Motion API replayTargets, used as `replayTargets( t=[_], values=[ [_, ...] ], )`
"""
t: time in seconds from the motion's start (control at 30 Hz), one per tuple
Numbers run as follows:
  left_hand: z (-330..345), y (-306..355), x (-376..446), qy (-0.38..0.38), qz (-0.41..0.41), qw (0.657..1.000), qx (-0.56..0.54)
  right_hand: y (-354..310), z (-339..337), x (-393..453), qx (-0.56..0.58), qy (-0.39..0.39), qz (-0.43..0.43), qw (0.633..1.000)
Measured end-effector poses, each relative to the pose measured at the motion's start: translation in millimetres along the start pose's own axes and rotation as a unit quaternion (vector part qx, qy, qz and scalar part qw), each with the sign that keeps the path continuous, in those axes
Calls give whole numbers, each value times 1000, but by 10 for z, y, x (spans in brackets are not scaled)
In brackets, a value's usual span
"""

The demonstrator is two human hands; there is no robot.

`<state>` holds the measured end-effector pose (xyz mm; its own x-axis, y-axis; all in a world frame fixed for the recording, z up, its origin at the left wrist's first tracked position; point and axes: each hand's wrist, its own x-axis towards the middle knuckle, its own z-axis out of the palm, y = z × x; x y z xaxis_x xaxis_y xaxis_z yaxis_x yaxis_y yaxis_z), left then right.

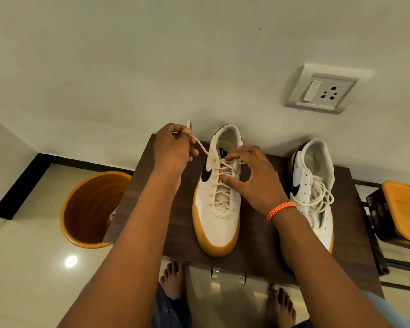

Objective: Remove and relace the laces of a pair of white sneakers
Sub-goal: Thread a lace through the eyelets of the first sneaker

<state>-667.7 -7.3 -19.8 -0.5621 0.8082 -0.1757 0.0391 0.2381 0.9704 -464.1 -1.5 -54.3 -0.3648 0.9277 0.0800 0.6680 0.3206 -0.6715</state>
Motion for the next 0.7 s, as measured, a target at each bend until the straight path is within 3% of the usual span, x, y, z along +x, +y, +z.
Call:
replayTargets(
  t=[0.17,0.4,0.7],
  values=[
    [28,-16,-5,-16,-14,1000,11,44,9,-11,28,12,0,1000],
    [104,-46,-68,-84,38,992,84,-53,111,-32,83,55,39,994],
    [78,-48,-67,-70,44,991,103,-113,146,-56,89,52,77,992]
  ],
)
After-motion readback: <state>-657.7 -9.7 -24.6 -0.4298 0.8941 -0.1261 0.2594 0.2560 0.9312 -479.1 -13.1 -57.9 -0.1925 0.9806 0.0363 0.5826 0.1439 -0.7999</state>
